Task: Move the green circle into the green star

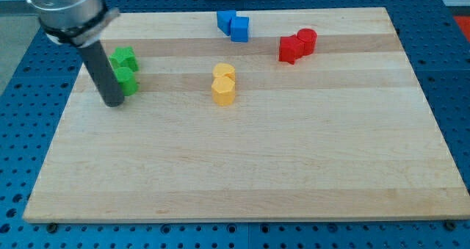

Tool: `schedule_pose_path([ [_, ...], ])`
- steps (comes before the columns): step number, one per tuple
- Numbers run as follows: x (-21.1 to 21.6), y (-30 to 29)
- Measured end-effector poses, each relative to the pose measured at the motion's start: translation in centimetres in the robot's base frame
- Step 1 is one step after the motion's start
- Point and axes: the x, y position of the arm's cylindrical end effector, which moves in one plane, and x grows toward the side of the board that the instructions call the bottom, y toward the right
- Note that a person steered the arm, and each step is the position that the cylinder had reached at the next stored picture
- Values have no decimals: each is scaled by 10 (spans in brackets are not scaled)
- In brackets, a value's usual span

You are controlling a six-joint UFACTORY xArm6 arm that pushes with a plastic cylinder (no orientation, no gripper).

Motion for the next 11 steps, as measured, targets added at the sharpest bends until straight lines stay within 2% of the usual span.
schedule_pose_path([
  [2, -14, -6],
  [3, 10, -3],
  [4, 7, 12],
  [6, -44, 0],
  [7, -50, -7],
  [8, -35, -24],
  [9, 21, -10],
  [10, 89, 66],
  [11, 123, 189],
])
